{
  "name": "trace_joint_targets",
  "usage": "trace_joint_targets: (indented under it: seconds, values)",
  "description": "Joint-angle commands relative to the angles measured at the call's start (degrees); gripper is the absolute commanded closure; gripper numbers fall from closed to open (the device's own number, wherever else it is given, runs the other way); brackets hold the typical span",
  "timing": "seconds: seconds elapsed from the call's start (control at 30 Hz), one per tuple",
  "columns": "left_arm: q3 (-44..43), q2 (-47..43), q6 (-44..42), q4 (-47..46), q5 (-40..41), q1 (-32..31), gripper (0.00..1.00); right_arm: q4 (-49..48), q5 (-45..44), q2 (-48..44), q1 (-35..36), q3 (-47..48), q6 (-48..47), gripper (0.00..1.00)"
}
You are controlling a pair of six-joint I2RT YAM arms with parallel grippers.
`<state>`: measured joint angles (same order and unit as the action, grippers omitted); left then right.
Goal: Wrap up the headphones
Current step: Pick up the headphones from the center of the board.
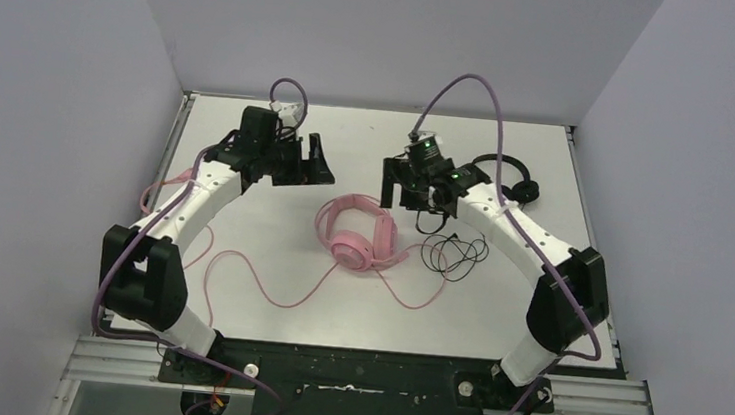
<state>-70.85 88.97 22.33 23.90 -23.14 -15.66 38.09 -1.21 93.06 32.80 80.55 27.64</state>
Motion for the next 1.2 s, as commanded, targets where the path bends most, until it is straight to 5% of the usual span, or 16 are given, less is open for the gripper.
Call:
trace_joint_targets:
  seconds: [0.0,0.3,0.4,0.57,0.7,1.17]
  values:
    - [-8.0,0.0,-0.1,3.7,3.1,-1.7,0.20,-0.7,-6.4,4.8,4.8,1.3,7.4,0.00]
    - [-7.0,0.0,-5.5,5.5,3.7,-1.6,0.20,2.7,-16.0,13.0,12.3,2.7,7.3,0.18]
    - [-8.0,-0.1,-6.4,7.8,4.7,-1.5,0.20,3.0,-18.4,14.4,12.9,2.6,6.7,0.32]
    - [-8.4,2.6,-5.7,9.0,1.5,-2.1,0.19,-1.1,-17.9,13.8,12.9,3.5,-1.3,0.68]
    - [-11.3,6.4,-6.4,12.8,-1.4,-3.4,0.19,-2.5,-16.4,14.2,12.8,6.6,-10.2,0.86]
    - [-11.2,3.4,-10.3,17.2,12.7,-7.1,0.18,-8.9,-11.0,4.4,9.4,3.6,-28.7,0.92]
